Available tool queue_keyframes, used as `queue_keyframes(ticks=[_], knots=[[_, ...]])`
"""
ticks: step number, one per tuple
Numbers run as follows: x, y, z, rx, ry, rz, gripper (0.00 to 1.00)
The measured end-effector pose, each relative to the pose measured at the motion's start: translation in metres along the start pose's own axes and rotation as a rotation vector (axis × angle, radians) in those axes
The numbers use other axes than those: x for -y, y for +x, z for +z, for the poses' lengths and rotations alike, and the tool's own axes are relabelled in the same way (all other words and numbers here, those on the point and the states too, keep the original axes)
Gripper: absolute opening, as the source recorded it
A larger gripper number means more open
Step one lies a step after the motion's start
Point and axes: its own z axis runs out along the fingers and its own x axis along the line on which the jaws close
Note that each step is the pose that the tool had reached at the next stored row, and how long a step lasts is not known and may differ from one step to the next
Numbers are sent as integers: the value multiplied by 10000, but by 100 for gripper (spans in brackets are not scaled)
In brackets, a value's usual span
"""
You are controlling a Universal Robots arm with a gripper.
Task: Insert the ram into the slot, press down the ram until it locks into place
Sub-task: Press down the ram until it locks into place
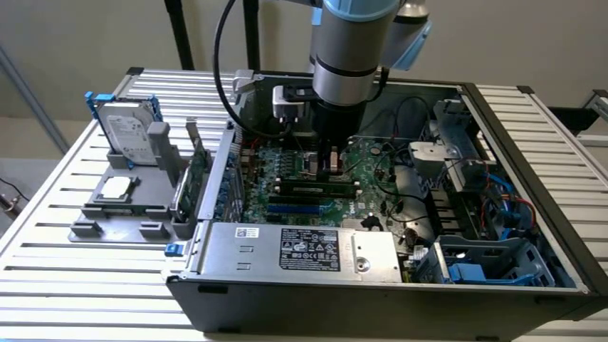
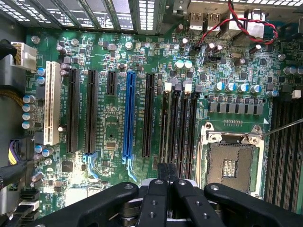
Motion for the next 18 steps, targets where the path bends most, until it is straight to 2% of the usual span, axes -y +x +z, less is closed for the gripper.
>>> queue_keyframes(ticks=[4,13,18], knots=[[0,0,17,-1,-1,-1,11],[-7,-13,125,-1,0,-1,11],[-14,-13,202,-31,8,-1,11]])
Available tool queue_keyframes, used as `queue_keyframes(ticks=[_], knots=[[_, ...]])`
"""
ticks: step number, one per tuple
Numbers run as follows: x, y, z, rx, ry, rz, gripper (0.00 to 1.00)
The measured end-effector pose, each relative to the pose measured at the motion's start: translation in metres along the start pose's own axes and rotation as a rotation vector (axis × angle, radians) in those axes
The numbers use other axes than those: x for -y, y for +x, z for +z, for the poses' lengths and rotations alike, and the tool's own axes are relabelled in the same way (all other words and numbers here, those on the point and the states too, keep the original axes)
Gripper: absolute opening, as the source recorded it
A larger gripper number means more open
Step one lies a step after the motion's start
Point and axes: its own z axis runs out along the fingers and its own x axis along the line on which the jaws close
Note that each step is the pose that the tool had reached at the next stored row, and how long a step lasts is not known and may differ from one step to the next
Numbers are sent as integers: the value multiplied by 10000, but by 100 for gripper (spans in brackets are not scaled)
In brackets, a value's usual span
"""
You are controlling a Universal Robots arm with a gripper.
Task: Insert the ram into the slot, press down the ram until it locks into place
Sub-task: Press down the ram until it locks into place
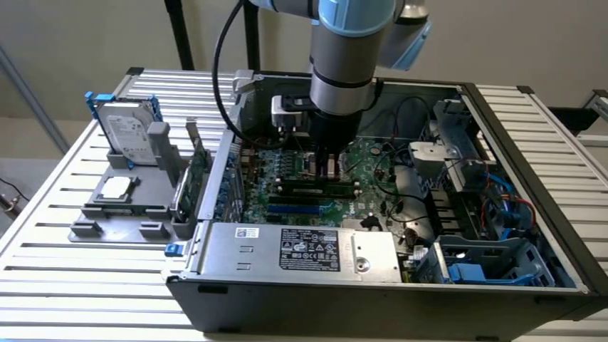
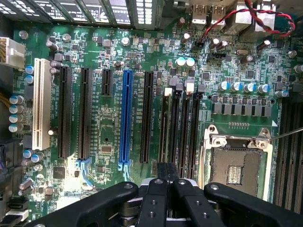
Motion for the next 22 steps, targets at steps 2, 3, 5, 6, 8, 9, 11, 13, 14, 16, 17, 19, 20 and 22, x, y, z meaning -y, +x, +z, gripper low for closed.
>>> queue_keyframes(ticks=[2,3,5,6,8,9,11,13,14,16,17,19,20,22], knots=[[-1,-6,11,-16,0,1,11],[-1,-6,0,-20,-1,1,11],[-4,-10,-74,14,7,3,11],[-3,-11,-123,2,2,3,11],[7,-13,-214,3,-3,2,11],[15,-14,-259,3,-7,2,11],[37,-15,-341,1,-14,2,11],[63,-14,-412,0,-21,3,11],[71,-13,-432,1,-24,2,11],[73,-13,-433,0,-23,2,11],[73,-13,-433,4,-23,4,11],[73,-13,-433,3,-23,3,11],[73,-13,-433,3,-22,4,11],[73,-13,-433,3,-22,3,11]])
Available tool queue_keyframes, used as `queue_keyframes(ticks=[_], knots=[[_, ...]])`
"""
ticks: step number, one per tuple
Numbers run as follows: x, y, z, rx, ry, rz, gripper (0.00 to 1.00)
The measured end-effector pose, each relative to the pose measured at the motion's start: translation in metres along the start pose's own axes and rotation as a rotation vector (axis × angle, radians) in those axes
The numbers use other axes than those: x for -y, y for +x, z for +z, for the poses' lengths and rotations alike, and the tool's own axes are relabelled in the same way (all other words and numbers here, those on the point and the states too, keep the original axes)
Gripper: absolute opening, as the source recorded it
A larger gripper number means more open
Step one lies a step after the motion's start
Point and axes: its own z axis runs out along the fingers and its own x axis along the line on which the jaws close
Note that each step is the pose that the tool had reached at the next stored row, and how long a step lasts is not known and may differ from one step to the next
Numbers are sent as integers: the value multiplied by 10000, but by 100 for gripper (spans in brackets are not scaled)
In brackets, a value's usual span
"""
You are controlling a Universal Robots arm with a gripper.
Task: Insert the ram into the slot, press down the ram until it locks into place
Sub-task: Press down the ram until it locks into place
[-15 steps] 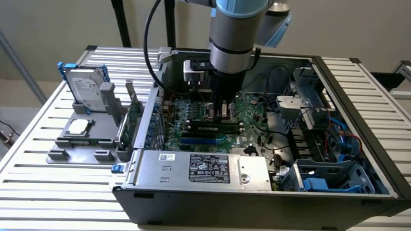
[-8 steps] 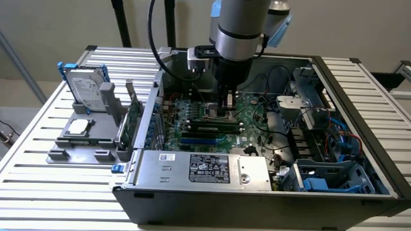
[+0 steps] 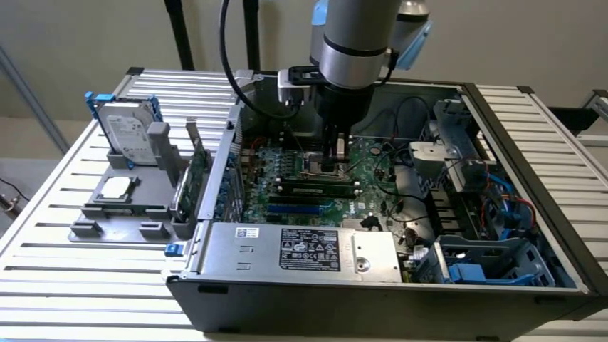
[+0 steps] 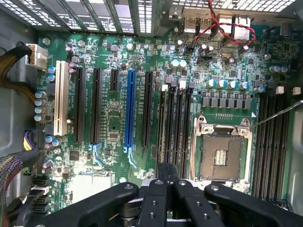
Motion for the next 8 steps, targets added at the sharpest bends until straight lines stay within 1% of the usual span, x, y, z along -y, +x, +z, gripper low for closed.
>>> queue_keyframes(ticks=[8], knots=[[0,0,-1,-1,-1,0,11]])
